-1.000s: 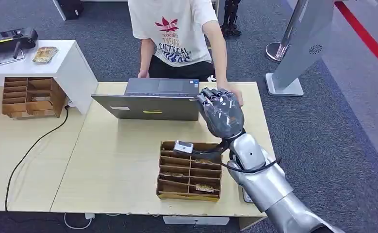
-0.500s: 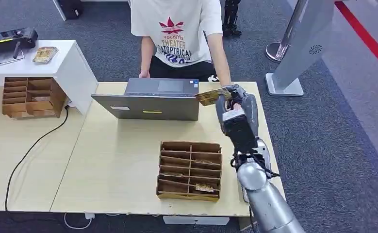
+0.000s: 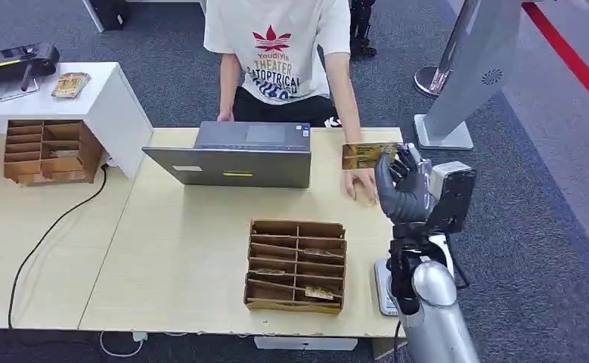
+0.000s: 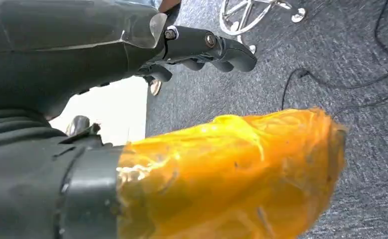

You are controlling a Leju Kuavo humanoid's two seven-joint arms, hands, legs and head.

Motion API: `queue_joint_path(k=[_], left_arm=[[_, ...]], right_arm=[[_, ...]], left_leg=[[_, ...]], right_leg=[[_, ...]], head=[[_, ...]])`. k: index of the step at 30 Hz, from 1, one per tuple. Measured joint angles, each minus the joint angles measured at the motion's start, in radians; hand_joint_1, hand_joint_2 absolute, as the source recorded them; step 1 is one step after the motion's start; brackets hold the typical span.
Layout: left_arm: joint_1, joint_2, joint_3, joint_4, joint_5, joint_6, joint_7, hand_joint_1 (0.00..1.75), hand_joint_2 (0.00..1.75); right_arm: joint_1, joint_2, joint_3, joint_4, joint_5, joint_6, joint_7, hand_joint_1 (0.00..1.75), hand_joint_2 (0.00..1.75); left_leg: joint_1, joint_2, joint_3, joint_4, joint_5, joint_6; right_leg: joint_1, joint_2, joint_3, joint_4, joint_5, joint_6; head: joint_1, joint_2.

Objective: Pass the card to the sensor for recognition and then transmit it.

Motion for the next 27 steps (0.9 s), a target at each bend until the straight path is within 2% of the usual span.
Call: queue_joint_path(k=[9,19,27], left_arm=[[0.001,-0.003,0.021,0.000,0.013,0.008,0.002,0.00,0.00],[0.002,-0.005,0.038,0.000,0.024,0.018,0.003,0.00,0.00],[0.002,-0.005,0.053,0.000,0.035,0.021,0.003,0.00,0.00]], right_arm=[[0.119,-0.018,-0.106,0.000,-0.075,0.025,0.023,1.75,1.75],[0.219,-0.036,-0.166,-0.008,-0.124,0.034,0.051,1.75,1.75],[0.258,-0.061,-0.186,-0.011,-0.091,0.040,0.066,1.75,1.75]], left_leg=[[0.000,0.000,0.000,0.000,0.000,0.000],[0.000,0.000,0.000,0.000,0.000,0.000],[0.000,0.000,0.000,0.000,0.000,0.000]], right_leg=[[0.000,0.000,0.000,0.000,0.000,0.000],[0.000,0.001,0.000,0.000,0.000,0.000],[0.000,0.000,0.000,0.000,0.000,0.000]], head=[[0.000,0.000],[0.000,0.000],[0.000,0.000]])
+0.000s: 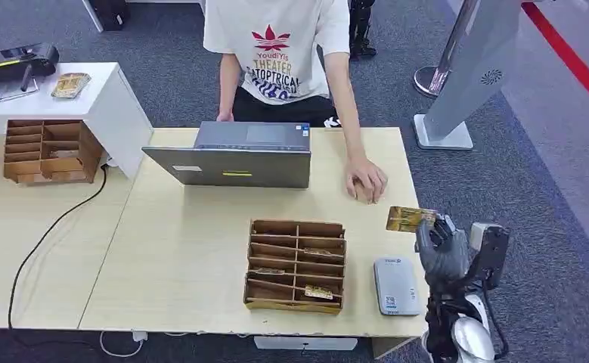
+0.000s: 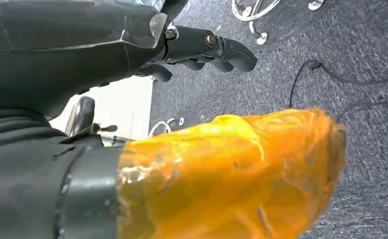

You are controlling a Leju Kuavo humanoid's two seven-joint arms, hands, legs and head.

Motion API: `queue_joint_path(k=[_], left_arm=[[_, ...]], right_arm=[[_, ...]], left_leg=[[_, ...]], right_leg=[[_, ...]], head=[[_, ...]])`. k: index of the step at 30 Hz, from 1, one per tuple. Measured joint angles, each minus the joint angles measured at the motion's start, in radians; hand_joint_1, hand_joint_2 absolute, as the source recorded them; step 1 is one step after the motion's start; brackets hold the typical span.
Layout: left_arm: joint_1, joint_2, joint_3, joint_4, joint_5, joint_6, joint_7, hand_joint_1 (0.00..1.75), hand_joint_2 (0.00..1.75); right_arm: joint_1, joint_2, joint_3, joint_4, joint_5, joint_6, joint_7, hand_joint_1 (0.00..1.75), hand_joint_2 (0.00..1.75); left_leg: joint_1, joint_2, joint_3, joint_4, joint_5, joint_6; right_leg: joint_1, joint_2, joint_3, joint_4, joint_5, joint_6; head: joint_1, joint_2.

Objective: Pass the card to the sensor for recognition and then transmit it.

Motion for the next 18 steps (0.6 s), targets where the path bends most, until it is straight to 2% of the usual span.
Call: queue_joint_path(k=[3,9,18], left_arm=[[0.000,0.000,0.003,0.000,0.000,0.000,0.000,0.00,0.00],[0.000,0.000,0.007,0.000,0.003,0.000,0.000,0.00,0.00],[0.000,0.000,0.012,0.000,0.006,0.000,0.000,0.00,0.00]], right_arm=[[0.006,-0.009,0.000,0.000,0.025,-0.003,-0.001,1.75,1.75],[0.009,-0.032,0.000,0.000,0.190,-0.055,-0.004,1.75,1.75],[0.012,-0.047,0.000,0.000,0.220,-0.063,-0.001,1.75,1.75]], left_leg=[[0.000,0.000,0.000,0.000,0.000,0.000],[0.000,0.000,0.000,0.000,0.000,0.000],[0.000,0.000,0.000,0.000,0.000,0.000]], right_leg=[[0.000,0.000,0.000,0.000,0.000,0.000],[0.000,0.000,0.000,0.000,0.000,0.000],[0.000,0.000,0.000,0.000,0.000,0.000]], head=[[0.000,0.000],[0.000,0.000],[0.000,0.000]])
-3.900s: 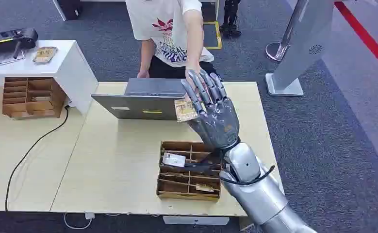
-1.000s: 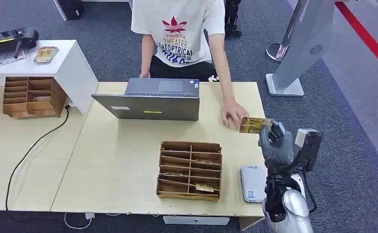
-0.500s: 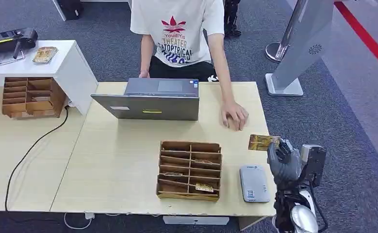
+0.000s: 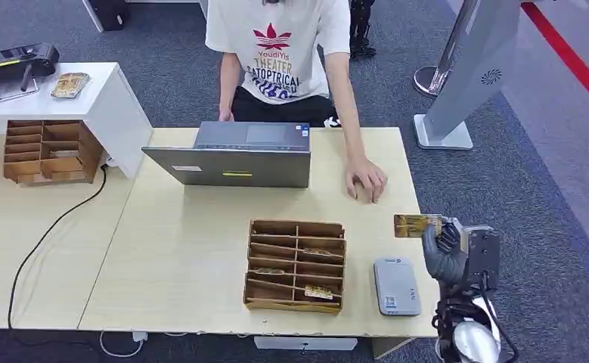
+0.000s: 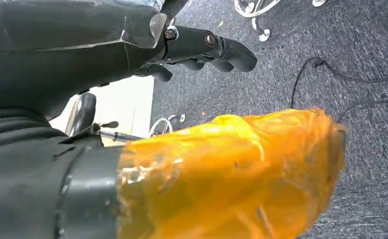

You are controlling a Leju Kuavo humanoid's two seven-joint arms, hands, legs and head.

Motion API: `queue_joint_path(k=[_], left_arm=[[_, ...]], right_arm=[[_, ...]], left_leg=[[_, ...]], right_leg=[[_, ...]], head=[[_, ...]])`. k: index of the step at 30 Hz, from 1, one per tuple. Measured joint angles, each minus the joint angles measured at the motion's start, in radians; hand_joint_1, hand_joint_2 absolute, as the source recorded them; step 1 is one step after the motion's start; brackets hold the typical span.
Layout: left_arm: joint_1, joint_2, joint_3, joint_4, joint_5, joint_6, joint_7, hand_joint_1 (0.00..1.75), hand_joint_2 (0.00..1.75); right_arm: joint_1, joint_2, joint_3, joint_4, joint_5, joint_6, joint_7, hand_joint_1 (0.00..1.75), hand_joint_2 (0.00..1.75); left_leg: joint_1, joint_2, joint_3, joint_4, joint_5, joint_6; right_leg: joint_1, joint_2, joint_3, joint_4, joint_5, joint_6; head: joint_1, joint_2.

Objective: Pass the card to the sensor for recognition and then transmit it.

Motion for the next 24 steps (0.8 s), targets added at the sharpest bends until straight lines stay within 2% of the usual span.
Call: queue_joint_path(k=[10,24], left_arm=[[0.000,0.000,0.015,0.000,0.011,0.000,0.000,0.00,0.00],[0.000,0.000,0.022,0.000,0.013,0.000,0.003,0.00,0.00]], right_arm=[[0.038,-0.032,0.000,0.000,0.128,0.016,0.037,1.75,1.75],[0.120,-0.051,-0.024,0.020,0.181,0.050,0.071,1.75,1.75]], left_leg=[[0.000,0.000,0.000,0.000,0.000,0.000],[0.000,0.000,0.000,0.000,0.000,0.000]], right_leg=[[0.000,0.000,0.000,0.000,0.000,0.000],[0.000,0.000,0.000,0.000,-0.001,0.001]], head=[[0.000,0.000],[0.000,0.000]])
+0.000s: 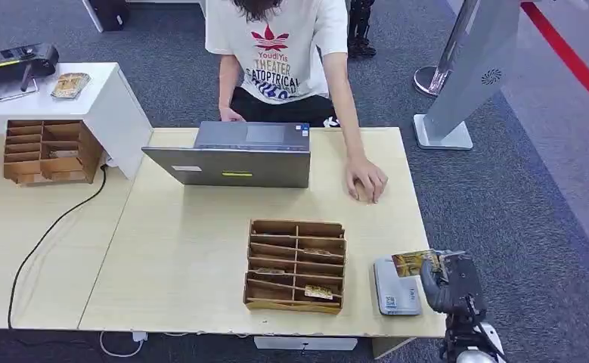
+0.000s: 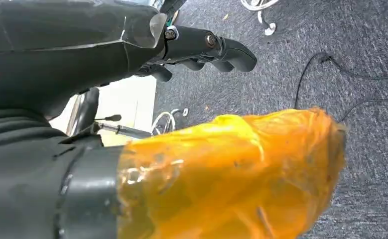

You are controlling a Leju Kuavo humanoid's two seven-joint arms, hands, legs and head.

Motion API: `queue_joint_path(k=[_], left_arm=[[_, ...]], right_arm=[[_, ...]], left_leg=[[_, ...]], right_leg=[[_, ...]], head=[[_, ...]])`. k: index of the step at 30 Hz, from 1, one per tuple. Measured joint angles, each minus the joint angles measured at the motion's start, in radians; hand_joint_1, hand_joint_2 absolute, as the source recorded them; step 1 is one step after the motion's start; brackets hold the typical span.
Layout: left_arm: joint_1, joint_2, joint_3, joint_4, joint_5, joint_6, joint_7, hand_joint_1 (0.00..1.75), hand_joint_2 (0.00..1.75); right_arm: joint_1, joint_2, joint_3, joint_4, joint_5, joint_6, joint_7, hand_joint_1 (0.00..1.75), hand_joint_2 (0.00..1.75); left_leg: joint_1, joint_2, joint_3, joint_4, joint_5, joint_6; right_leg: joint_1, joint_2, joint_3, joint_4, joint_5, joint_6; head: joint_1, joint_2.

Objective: Pass the card to the sensor for recognition and then transmit it.

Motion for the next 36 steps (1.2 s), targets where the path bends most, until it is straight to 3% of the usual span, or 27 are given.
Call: queue_joint_path(k=[28,36], left_arm=[[0.000,0.000,0.013,0.000,-0.001,0.000,0.000,0.00,0.00],[0.000,0.000,0.017,0.000,-0.004,0.000,0.000,0.00,0.00]], right_arm=[[0.039,-0.036,-0.002,0.017,0.127,0.066,0.056,1.75,1.75],[0.019,-0.036,0.053,0.052,0.231,0.027,0.079,1.75,1.75]], left_leg=[[0.000,0.000,0.000,0.000,0.000,0.000],[0.000,0.000,0.000,0.000,0.000,0.000]], right_leg=[[0.000,0.000,0.000,0.000,0.000,0.000],[0.000,0.000,0.000,0.000,0.000,0.000]], head=[[0.000,0.000],[0.000,0.000]])
